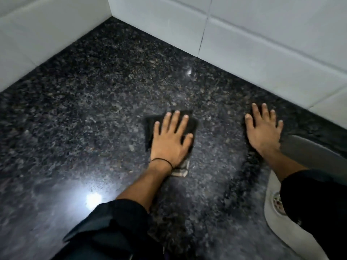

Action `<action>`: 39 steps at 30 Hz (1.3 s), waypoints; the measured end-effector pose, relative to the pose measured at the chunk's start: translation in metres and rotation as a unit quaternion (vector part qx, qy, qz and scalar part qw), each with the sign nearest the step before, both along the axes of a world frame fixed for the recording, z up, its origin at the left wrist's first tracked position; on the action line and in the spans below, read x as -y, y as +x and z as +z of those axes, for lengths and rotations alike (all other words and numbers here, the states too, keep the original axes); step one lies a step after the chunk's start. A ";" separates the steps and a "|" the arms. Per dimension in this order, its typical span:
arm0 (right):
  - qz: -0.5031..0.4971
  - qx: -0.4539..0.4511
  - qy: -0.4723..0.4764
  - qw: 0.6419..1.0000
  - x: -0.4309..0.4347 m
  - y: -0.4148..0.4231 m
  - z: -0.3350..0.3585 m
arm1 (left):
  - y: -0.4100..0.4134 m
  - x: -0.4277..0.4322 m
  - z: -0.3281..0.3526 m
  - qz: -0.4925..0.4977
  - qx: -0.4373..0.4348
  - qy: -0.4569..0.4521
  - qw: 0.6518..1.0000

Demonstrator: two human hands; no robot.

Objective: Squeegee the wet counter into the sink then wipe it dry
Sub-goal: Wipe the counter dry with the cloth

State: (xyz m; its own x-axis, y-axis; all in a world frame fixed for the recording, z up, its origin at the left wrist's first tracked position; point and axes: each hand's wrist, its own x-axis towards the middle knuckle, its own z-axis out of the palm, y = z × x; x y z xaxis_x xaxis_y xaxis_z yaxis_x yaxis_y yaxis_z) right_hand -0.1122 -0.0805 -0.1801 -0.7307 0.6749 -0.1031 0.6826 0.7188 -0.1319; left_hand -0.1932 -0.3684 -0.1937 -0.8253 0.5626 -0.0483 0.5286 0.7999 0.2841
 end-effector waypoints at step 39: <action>-0.006 -0.036 0.014 0.999 -0.010 -0.004 -0.011 | -0.030 -0.150 -0.007 -0.230 -0.039 0.019 0.972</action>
